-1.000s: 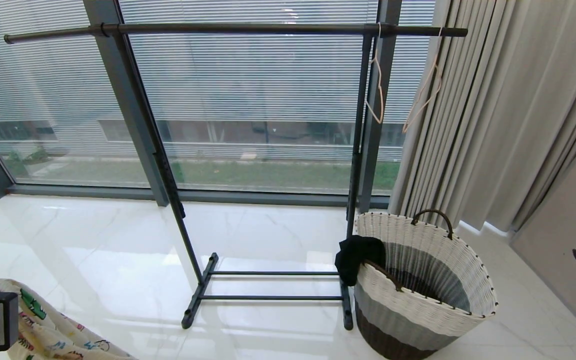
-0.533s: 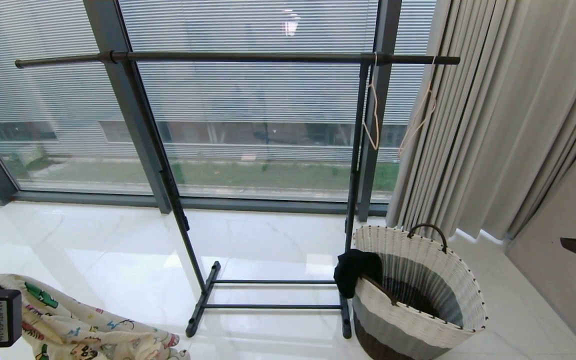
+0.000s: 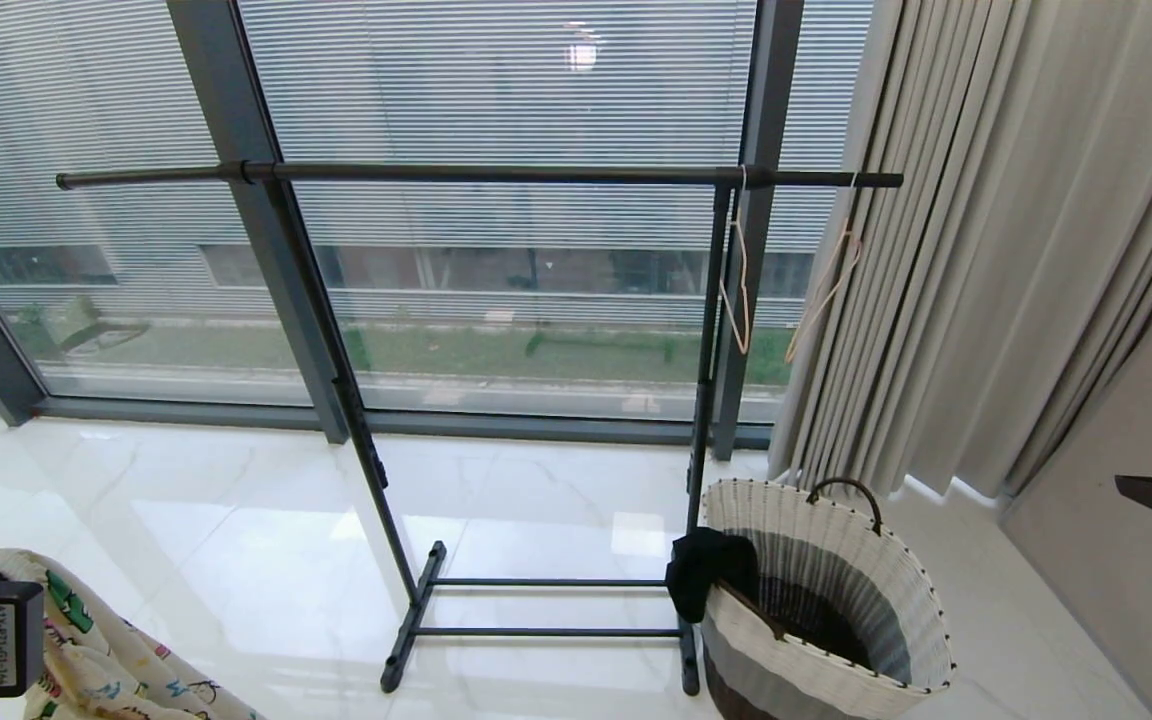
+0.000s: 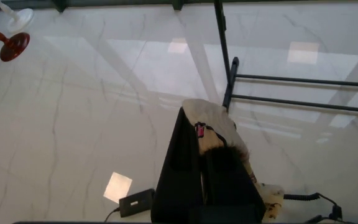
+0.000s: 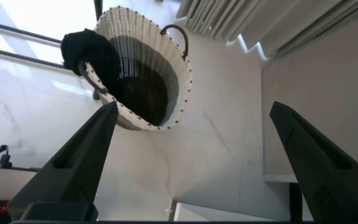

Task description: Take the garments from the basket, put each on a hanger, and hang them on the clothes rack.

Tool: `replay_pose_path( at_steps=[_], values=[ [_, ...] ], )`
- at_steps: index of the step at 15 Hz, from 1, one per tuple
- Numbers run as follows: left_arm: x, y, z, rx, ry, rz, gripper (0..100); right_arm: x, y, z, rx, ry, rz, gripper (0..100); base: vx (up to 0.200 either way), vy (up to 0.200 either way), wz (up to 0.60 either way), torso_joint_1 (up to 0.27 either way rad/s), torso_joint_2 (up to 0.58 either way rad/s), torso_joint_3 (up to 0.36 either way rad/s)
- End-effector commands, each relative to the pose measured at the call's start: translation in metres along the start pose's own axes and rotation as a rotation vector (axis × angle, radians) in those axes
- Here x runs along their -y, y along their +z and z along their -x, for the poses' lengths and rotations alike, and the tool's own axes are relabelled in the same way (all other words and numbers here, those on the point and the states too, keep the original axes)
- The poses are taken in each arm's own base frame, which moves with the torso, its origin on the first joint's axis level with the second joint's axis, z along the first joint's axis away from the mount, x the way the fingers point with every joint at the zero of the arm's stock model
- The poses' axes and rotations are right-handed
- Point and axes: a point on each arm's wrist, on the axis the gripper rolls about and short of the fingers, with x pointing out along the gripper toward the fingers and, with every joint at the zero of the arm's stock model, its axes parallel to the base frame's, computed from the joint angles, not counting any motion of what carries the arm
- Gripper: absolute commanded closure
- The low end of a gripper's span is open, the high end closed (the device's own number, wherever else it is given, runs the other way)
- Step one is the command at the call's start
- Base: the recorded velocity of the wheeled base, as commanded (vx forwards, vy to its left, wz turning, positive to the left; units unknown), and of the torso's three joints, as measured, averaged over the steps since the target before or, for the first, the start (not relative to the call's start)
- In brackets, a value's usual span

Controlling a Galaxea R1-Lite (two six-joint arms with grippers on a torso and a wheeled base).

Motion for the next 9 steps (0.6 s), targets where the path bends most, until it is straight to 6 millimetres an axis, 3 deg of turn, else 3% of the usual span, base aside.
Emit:
replay_pose_path(
  at_steps=[1, 9],
  values=[
    [0.0, 0.001, 0.0, 0.001, 0.0, 0.001, 100, 0.0, 0.0, -0.001, 0.0, 0.008, -0.002, 0, 0.2, 0.0, 0.0, 0.217, -0.45, -0.232],
    [0.0, 0.004, 0.0, 0.031, 0.002, 0.016, 100, -0.002, 0.004, -0.011, 0.157, 0.113, -0.048, 0, 0.2, 0.0, 0.0, 0.037, -0.07, -0.039]
  ],
)
